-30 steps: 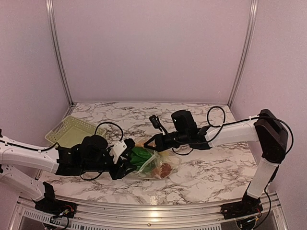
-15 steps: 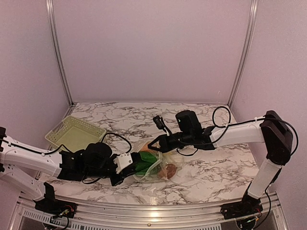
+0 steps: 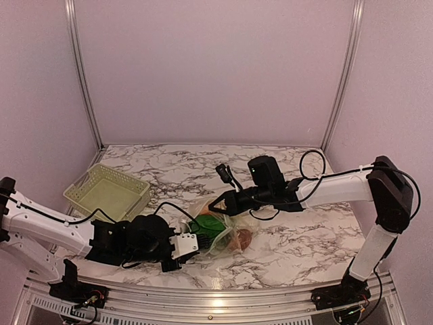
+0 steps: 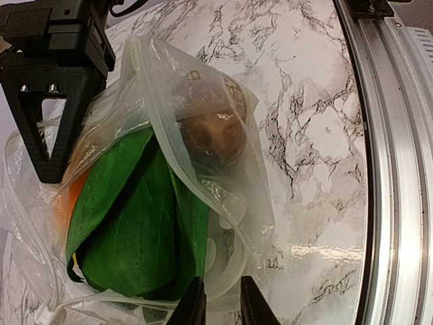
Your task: Open the zip-top bag and remove the fake food
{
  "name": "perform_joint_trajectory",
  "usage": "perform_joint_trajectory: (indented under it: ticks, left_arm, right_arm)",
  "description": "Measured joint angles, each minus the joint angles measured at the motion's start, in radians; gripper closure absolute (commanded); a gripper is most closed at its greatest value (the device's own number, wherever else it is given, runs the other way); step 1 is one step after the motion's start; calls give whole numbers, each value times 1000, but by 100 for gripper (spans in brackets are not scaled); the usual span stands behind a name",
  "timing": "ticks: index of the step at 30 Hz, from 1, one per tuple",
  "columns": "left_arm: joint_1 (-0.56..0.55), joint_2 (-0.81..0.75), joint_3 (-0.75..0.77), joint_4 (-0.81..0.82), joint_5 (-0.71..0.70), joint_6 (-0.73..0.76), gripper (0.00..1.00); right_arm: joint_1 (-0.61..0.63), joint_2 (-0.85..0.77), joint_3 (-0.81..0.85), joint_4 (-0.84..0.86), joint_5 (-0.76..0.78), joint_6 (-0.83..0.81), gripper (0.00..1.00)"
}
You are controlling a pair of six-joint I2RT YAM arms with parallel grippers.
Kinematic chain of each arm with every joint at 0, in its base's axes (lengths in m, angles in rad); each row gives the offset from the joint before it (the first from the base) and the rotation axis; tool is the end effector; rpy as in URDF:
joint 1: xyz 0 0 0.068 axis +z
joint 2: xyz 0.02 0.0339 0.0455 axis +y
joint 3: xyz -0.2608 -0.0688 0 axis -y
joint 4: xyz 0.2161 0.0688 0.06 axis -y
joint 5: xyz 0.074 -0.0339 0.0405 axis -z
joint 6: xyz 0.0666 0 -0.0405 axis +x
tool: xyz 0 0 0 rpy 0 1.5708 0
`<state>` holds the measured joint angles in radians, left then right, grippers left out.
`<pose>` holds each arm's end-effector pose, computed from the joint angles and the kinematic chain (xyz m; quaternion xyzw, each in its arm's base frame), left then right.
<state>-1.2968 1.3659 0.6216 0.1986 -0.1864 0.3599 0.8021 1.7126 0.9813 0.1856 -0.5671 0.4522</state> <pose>0.0892 -0.2717 0.1942 0.6085 0.6203 -0.1481 0.4723 0.2308 0.2901 0.2045 -0.2807 0.8000 0.4737 0.2381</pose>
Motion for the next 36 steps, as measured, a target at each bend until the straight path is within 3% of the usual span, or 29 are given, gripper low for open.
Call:
perform_joint_trajectory:
  ticks: [11,20,29,36]
  left_arm:
    - [-3,142,88,-6,-17,57,84]
    - [37,210,142,-57,-68,75,72]
    - [80,326,222,-152,-108,76,44]
    - [134,378,280,-213,-51,76,46]
  right_arm:
    - [0,0,0,1,-9,8,100]
    - [0,25,0,0,-17,11,100]
    - [0,56,0,0,-34,19,100]
    - [0,68,0,1,-34,19,100]
